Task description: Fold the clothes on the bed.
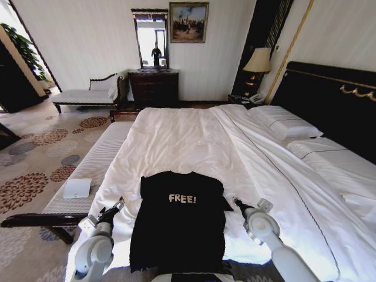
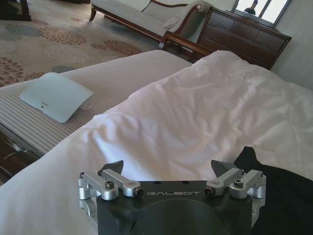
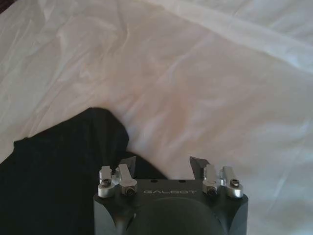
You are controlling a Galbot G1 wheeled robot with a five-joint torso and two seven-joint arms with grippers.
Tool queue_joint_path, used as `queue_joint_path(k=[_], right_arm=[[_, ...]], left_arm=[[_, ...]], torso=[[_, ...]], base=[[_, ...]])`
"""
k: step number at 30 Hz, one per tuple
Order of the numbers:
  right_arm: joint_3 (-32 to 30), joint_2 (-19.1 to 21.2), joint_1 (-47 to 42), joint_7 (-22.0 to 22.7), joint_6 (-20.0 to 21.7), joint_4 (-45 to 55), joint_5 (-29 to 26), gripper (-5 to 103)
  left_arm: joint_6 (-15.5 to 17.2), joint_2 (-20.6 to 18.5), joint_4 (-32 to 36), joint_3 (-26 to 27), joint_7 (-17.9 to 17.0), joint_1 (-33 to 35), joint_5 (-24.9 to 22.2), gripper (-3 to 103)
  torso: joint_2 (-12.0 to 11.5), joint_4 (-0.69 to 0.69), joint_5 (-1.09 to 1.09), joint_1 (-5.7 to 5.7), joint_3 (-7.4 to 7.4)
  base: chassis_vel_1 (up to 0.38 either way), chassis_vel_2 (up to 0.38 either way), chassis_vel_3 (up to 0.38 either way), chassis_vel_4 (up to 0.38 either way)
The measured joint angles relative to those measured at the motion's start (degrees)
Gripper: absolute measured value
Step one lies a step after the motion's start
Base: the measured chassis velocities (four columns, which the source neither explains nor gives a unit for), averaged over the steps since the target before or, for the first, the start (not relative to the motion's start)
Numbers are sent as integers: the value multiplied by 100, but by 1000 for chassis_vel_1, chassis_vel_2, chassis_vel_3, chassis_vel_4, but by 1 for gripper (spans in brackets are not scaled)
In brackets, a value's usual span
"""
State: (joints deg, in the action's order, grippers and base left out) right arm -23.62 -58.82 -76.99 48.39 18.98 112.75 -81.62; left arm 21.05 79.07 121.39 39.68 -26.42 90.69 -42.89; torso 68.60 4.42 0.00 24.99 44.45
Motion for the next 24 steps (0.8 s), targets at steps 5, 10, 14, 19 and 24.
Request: queue_joint_path(k=[5, 10, 14, 19, 24], right_arm=[[72, -16, 136, -30, 172, -61, -402, 81], [183, -22, 337, -53, 185, -231, -393, 96], [195, -28, 402, -47, 131, -290, -351, 83], [126, -80, 373, -60, -79, -325, -381, 70], [47, -145, 251, -65, -166, -356, -469, 48]], left_arm=[[3, 12, 17, 10, -15, 34, 38, 100], [0, 73, 42, 8, -18, 82, 109, 100], [-4, 102, 60, 5, -19, 102, 140, 100], [-19, 133, 65, 1, -19, 121, 185, 100], [-21, 160, 84, -28, -22, 135, 229, 100]], torso=[[0, 0, 0, 0, 0], [0, 0, 0, 0, 0], [0, 0, 0, 0, 0], [0, 0, 0, 0, 0], [0, 0, 0, 0, 0]], base=[[0, 0, 0, 0], [0, 0, 0, 0], [0, 0, 0, 0], [0, 0, 0, 0], [0, 0, 0, 0]])
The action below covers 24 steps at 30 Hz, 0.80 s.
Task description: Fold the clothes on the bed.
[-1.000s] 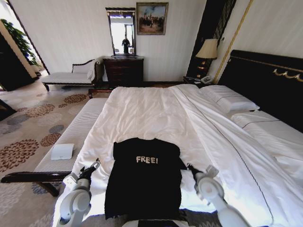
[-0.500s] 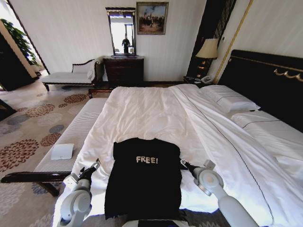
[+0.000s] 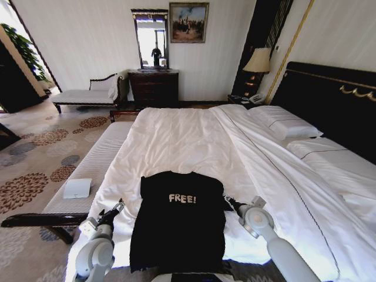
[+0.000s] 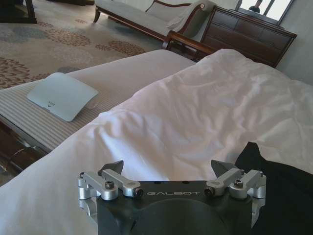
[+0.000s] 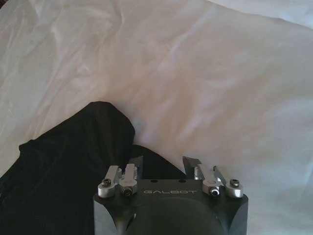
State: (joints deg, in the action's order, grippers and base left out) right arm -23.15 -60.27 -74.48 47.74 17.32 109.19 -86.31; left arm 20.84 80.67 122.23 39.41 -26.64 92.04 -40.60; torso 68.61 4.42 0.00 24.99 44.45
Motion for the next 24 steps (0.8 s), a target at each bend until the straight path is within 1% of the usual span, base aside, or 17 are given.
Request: queue_joint_path(k=[2, 5, 6, 8, 9, 15, 16, 17, 18, 21, 24], right_arm=[[-10, -5, -15, -2, -2, -4, -18, 48], [-29, -30, -39, -20, -3, -27, -43, 32], [-29, -30, -39, -20, -3, -27, -43, 32], [-30, -36, -38, -26, -3, -29, -43, 21], [-27, -37, -35, -27, -3, -30, -37, 19], [80, -36, -31, -38, 6, -68, 83, 17], [103, -36, -32, -42, 8, -77, 108, 14], [124, -36, -32, -44, 10, -79, 129, 14], [140, -38, -20, -45, 13, -79, 142, 19], [148, -36, -4, -46, 16, -83, 152, 22], [154, -34, 21, -59, 19, -113, 170, 34]], left_arm=[[0, 2, 9, -3, 0, 2, 6, 100], [0, 2, 35, -6, -7, 18, 21, 100], [0, 2, 35, -6, -7, 18, 21, 100], [0, 2, 46, -5, -10, 37, 30, 100], [-1, 3, 52, -3, -10, 46, 32, 100], [-22, 38, 63, 4, -11, 99, 59, 100], [-25, 43, 64, 8, -11, 108, 62, 100], [-31, 47, 65, 13, -11, 114, 66, 100], [-48, 56, 67, 23, -10, 136, 74, 100], [-58, 60, 68, 27, -10, 147, 80, 100], [-62, 64, 67, 29, -9, 150, 84, 100]], torso=[[0, 0, 0, 0, 0], [0, 0, 0, 0, 0], [0, 0, 0, 0, 0], [0, 0, 0, 0, 0], [1, 0, 0, 0, 0], [1, 0, 0, 0, 0], [1, 0, 0, 0, 0], [1, 0, 0, 0, 0], [1, 0, 0, 0, 0], [1, 0, 0, 0, 0], [1, 0, 0, 0, 0]], base=[[0, 0, 0, 0], [0, 0, 0, 0], [0, 0, 0, 0], [0, 0, 0, 0], [0, 0, 0, 0], [0, 0, 0, 0], [0, 0, 0, 0], [0, 0, 0, 0], [0, 0, 0, 0], [0, 0, 0, 0], [0, 0, 0, 0]])
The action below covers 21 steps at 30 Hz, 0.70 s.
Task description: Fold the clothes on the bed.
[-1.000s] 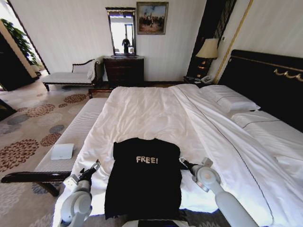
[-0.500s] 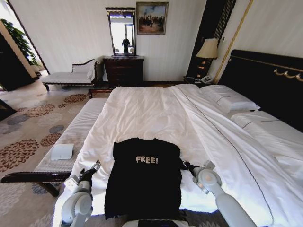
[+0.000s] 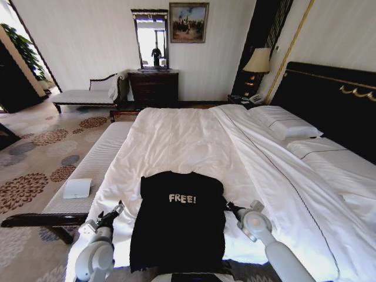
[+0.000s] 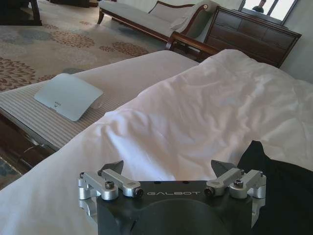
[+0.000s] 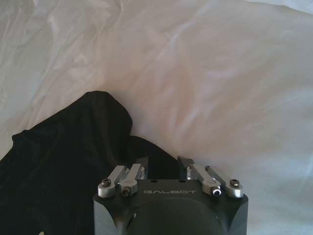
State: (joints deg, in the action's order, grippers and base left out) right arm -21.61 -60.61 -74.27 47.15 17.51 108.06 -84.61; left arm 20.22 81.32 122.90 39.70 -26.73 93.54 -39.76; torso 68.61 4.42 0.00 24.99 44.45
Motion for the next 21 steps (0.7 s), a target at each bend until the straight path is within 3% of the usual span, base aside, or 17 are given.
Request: queue_joint_path(k=[1, 7, 13, 15, 17, 18, 20, 21], right_arm=[[4, 0, 12, -7, 0, -14, 8, 39], [35, 2, 65, -35, 3, -69, 29, 45], [97, 4, 114, -67, 4, -99, 41, 30], [123, 3, 123, -84, 5, -106, 48, 19], [136, 3, 126, -94, 5, -114, 58, 19], [147, 3, 128, -105, 5, -123, 69, 9], [158, 4, 129, -112, 5, -130, 80, 9], [164, 6, 129, -116, 5, -134, 90, 3]], left_arm=[[0, 1, -3, -1, 0, -2, 1, 100], [-1, 3, -30, -13, 0, -26, 5, 100], [-1, 6, -73, -23, -1, -55, 9, 100], [-1, 6, -86, -24, -2, -60, 10, 100], [-1, 6, -92, -24, -2, -62, 11, 100], [-1, 6, -101, -21, -3, -63, 11, 100], [-1, 6, -108, -19, -3, -63, 12, 100], [-1, 6, -115, -18, -4, -63, 13, 100]], torso=[[0, 0, 0, 0, 0], [0, 0, 0, 0, 0], [0, 0, 0, 0, 0], [0, 0, 0, 0, 0], [0, 0, 0, 0, 0], [0, 0, 0, 0, 0], [0, 0, 0, 0, 0], [0, 0, 0, 0, 0]], base=[[0, 0, 0, 0], [0, 0, 0, 0], [0, 0, 0, 0], [0, 0, 0, 0], [0, 0, 0, 0], [0, 0, 0, 0], [0, 0, 0, 0], [0, 0, 0, 0]])
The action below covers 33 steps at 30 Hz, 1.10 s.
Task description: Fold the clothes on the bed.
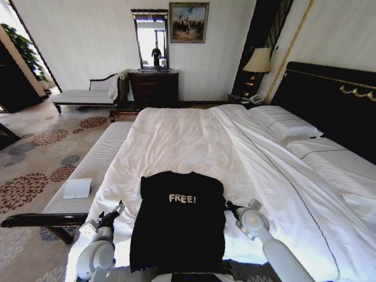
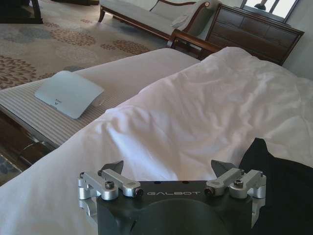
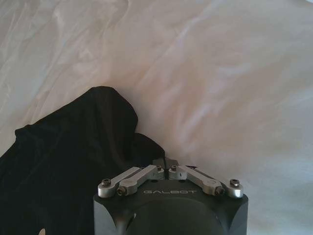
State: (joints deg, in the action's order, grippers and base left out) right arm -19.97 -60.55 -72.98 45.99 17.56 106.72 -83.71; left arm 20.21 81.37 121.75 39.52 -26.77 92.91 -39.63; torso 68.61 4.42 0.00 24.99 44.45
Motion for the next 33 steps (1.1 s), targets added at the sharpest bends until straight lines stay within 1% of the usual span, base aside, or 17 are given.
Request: queue_joint_path(k=[3, 8, 14, 16, 22, 26, 33], right_arm=[[5, 9, -10, -3, 0, 7, 25, 0], [-28, 18, -90, 1, 0, 117, 68, 0], [-281, 18, -467, 54, -93, 611, 195, 0], [-425, 8, -663, 53, -216, 823, 354, 0], [-632, -45, -857, -18, -439, 1056, 468, 0], [-619, -117, -977, -56, -521, 1211, 550, 0], [-276, -245, -1135, 11, -529, 1223, 687, 0]], left_arm=[[-3, -5, -13, 1, -1, 0, 8, 100], [-6, -9, -22, 1, -2, 0, 14, 100], [-12, -28, -30, 10, -2, 3, 18, 100], [-15, -43, -36, 15, -2, 5, 18, 100], [-16, -52, -41, -7, -5, -15, 20, 100], [-16, -55, -41, -21, -11, -29, 21, 100], [-19, -50, -54, -9, -19, -15, 21, 100]], torso=[[0, 0, 0, 0, 0], [0, -1, 0, 0, 0], [0, 0, 0, 0, 0], [0, 0, 0, 0, 0], [0, 0, 0, 0, 0], [0, 0, 0, 0, 0], [0, 0, 0, 0, 0]], base=[[0, 0, 0, 0], [0, 0, 0, 0], [0, 0, 0, 0], [0, 0, 0, 0], [0, 0, 0, 0], [0, 0, 0, 0], [0, 0, 0, 0]])
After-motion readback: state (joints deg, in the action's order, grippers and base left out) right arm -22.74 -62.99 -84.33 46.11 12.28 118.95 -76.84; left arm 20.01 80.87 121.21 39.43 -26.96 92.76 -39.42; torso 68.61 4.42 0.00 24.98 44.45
